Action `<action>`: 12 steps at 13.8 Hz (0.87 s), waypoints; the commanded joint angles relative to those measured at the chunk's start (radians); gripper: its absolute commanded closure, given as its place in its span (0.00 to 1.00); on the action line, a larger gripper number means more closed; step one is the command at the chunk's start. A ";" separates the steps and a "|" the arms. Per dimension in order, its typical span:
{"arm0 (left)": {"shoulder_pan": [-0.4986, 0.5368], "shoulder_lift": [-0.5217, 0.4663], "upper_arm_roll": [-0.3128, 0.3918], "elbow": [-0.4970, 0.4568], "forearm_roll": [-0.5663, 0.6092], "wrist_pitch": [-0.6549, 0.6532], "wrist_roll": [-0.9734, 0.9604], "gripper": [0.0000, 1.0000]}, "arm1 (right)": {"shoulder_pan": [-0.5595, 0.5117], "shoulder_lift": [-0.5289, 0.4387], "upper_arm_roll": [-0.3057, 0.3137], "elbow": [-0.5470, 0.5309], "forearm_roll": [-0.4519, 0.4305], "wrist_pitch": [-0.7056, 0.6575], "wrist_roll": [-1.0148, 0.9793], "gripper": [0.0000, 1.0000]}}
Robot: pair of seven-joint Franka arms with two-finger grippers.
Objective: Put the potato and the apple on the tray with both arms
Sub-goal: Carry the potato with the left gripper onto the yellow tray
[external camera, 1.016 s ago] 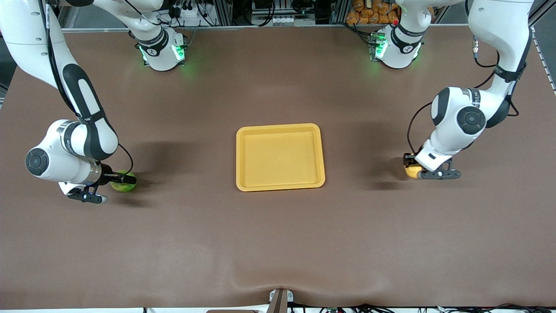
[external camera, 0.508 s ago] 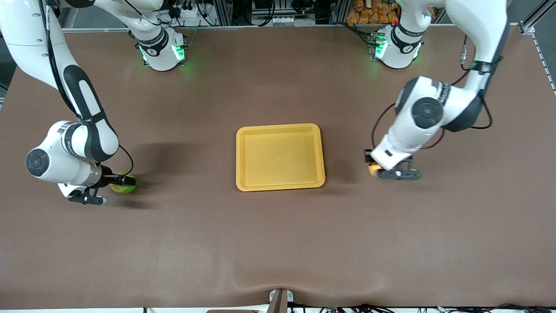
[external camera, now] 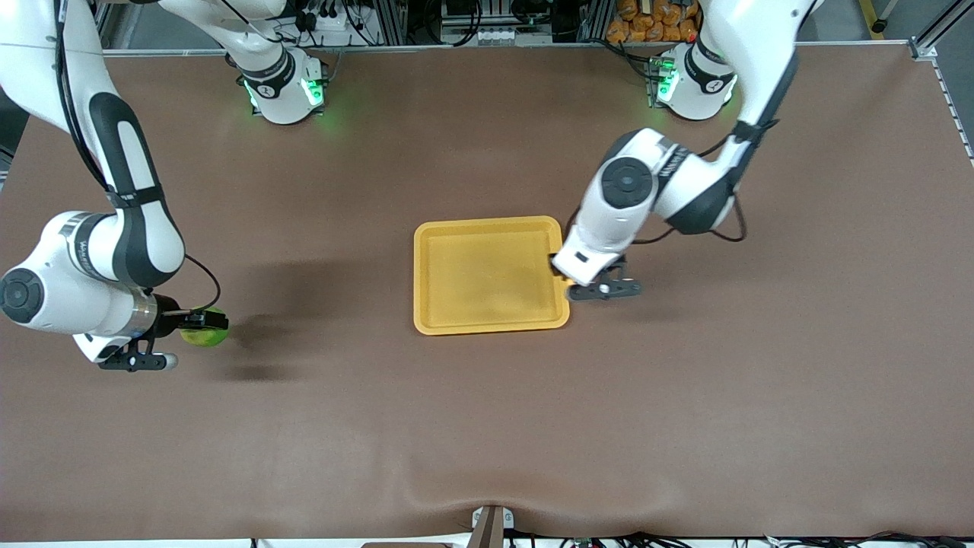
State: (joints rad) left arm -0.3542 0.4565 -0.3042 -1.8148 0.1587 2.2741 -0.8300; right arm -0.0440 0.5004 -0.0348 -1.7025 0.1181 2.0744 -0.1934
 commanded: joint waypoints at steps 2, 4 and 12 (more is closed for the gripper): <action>-0.081 0.120 0.011 0.117 0.105 -0.024 -0.156 1.00 | 0.059 -0.002 -0.002 0.027 0.017 -0.020 -0.095 0.54; -0.088 0.158 0.008 0.123 0.175 -0.022 -0.208 1.00 | 0.088 0.000 0.012 0.040 0.023 -0.022 -0.142 0.54; -0.100 0.205 0.014 0.144 0.197 -0.022 -0.209 0.00 | 0.115 0.027 0.237 0.063 0.028 -0.011 -0.169 0.54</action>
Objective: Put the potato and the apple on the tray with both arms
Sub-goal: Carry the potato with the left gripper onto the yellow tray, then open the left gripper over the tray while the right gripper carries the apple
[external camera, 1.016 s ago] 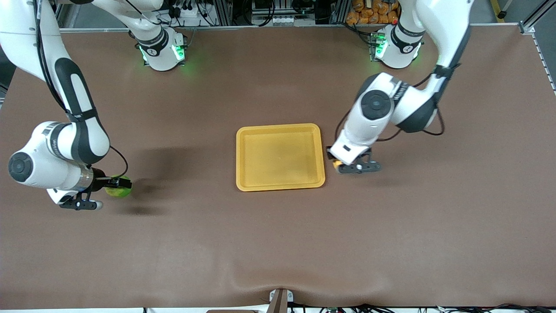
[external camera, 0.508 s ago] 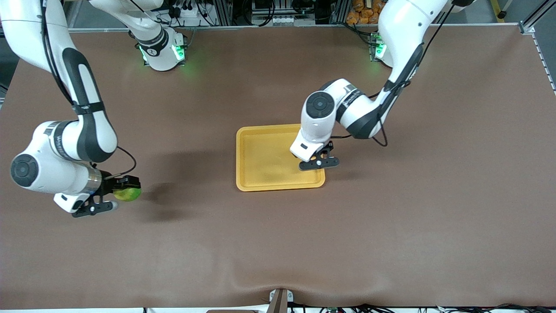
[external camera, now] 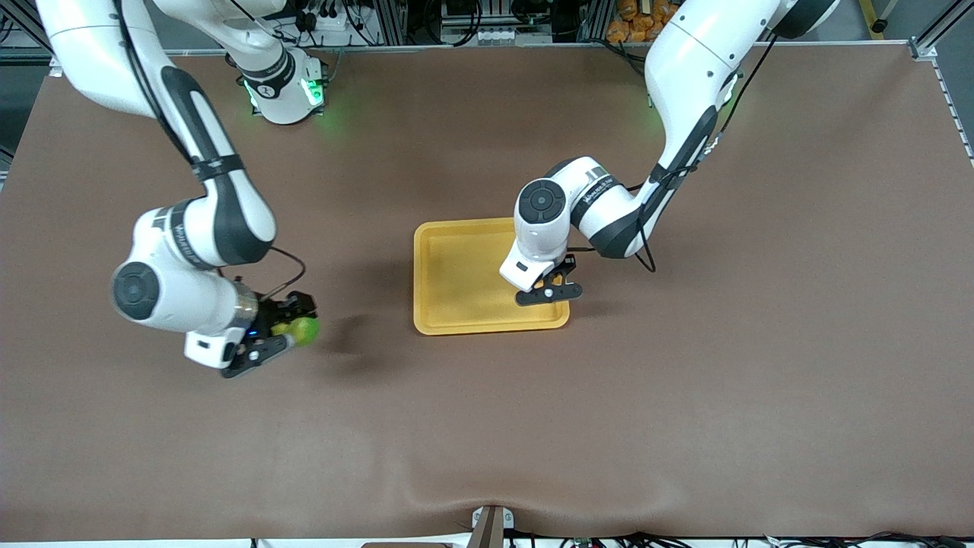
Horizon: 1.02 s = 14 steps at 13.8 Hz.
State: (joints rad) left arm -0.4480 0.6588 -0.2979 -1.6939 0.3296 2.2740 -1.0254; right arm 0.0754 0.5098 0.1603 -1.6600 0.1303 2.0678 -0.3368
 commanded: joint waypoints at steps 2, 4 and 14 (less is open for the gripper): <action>0.005 -0.013 0.008 0.033 0.025 -0.025 -0.010 0.00 | -0.006 0.035 0.062 0.022 0.015 -0.005 -0.080 0.54; 0.034 -0.053 0.008 0.066 0.026 -0.098 0.013 0.00 | 0.000 0.055 0.064 0.045 0.015 -0.005 -0.205 0.54; 0.359 -0.313 -0.001 0.250 -0.221 -0.608 0.401 0.00 | 0.234 0.124 0.061 0.085 -0.006 0.138 -0.574 0.54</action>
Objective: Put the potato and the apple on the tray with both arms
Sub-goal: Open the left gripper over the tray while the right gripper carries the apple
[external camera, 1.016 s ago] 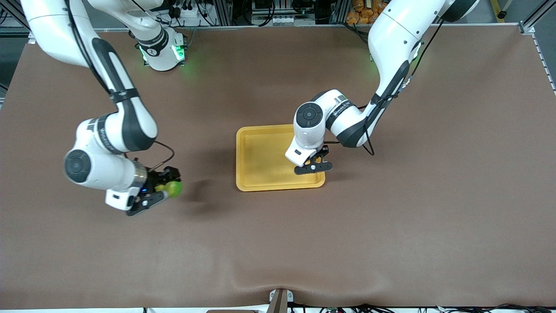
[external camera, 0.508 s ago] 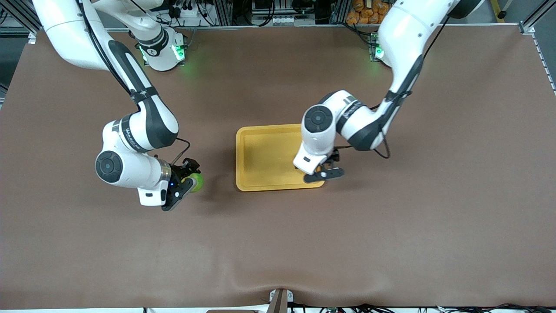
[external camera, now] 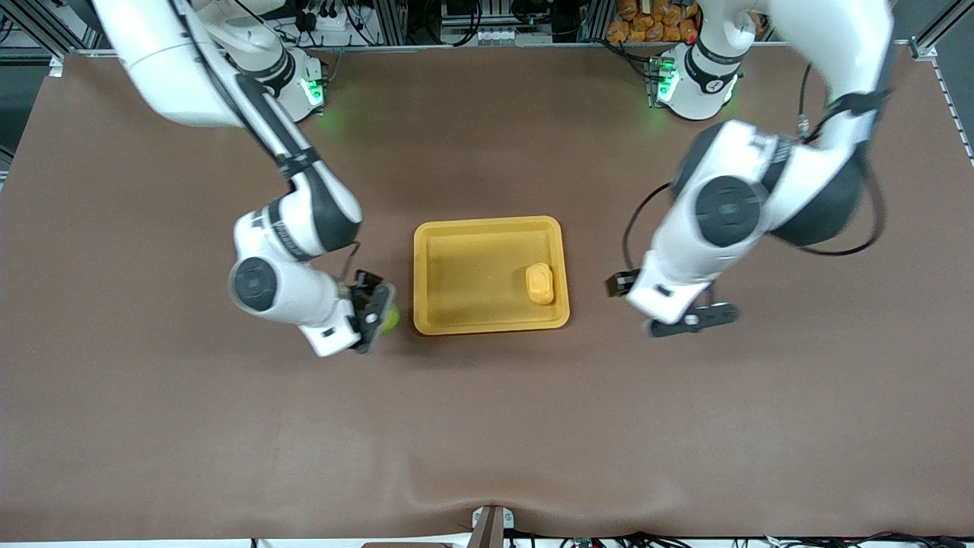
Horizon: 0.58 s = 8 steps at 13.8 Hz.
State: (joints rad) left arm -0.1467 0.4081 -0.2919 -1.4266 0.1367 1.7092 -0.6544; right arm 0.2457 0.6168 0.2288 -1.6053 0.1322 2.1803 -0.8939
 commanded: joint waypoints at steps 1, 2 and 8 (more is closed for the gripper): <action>0.073 -0.087 -0.006 -0.018 -0.029 -0.054 0.029 0.00 | 0.096 0.017 -0.009 0.030 -0.020 0.027 -0.022 0.54; 0.085 -0.110 0.000 -0.020 -0.023 -0.077 0.030 0.00 | 0.122 0.017 -0.011 0.030 -0.052 0.027 -0.023 0.54; 0.234 -0.236 0.000 -0.028 -0.020 -0.206 0.156 0.00 | 0.158 0.023 -0.011 -0.013 -0.131 0.027 -0.022 0.52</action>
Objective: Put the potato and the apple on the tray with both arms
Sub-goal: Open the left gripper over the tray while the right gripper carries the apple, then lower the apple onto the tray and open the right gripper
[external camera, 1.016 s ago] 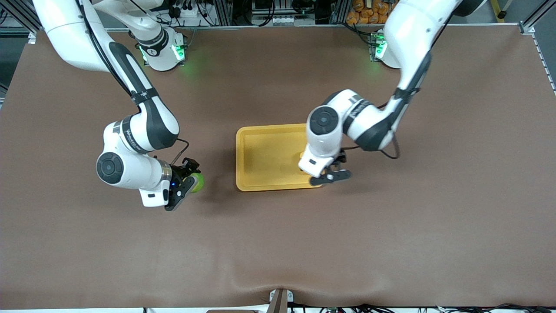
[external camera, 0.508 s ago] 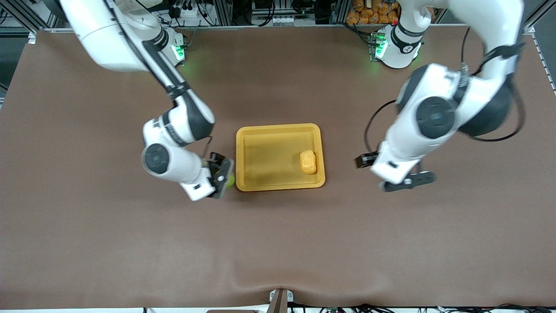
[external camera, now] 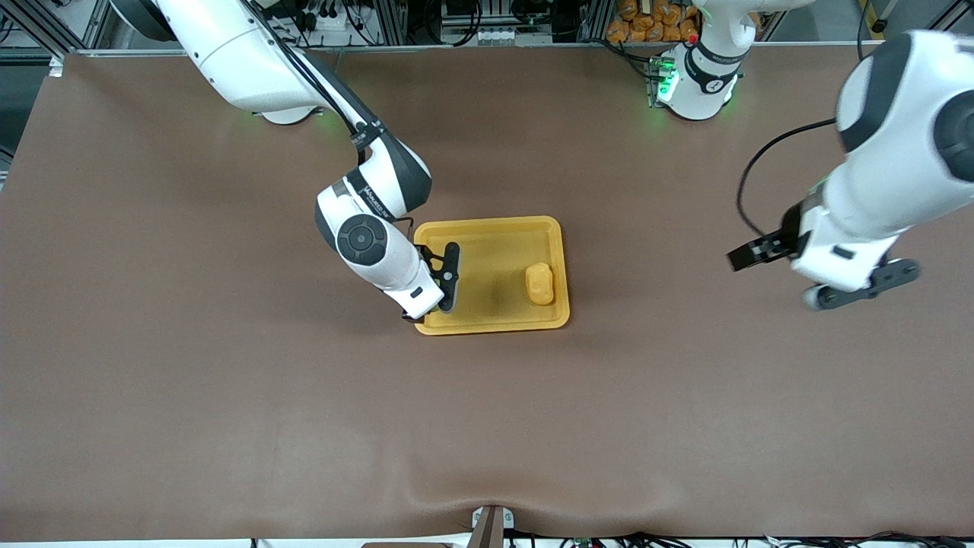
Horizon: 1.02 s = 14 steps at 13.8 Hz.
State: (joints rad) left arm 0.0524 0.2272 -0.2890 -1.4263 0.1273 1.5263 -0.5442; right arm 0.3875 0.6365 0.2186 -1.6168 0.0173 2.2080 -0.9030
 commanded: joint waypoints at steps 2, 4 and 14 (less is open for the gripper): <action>0.075 -0.084 -0.004 -0.028 -0.011 -0.057 0.136 0.00 | 0.034 0.008 -0.001 -0.002 -0.017 0.013 -0.010 0.51; 0.102 -0.101 -0.002 -0.028 -0.011 -0.096 0.225 0.00 | 0.048 0.017 -0.002 -0.005 -0.017 0.029 -0.010 0.51; 0.150 -0.227 0.057 -0.046 -0.021 -0.101 0.450 0.00 | 0.054 0.029 -0.007 -0.112 -0.019 0.148 -0.005 0.00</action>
State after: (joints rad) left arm 0.2123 0.0552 -0.2793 -1.4315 0.1272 1.4287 -0.1547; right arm 0.4360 0.6721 0.2141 -1.7101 0.0154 2.3409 -0.9102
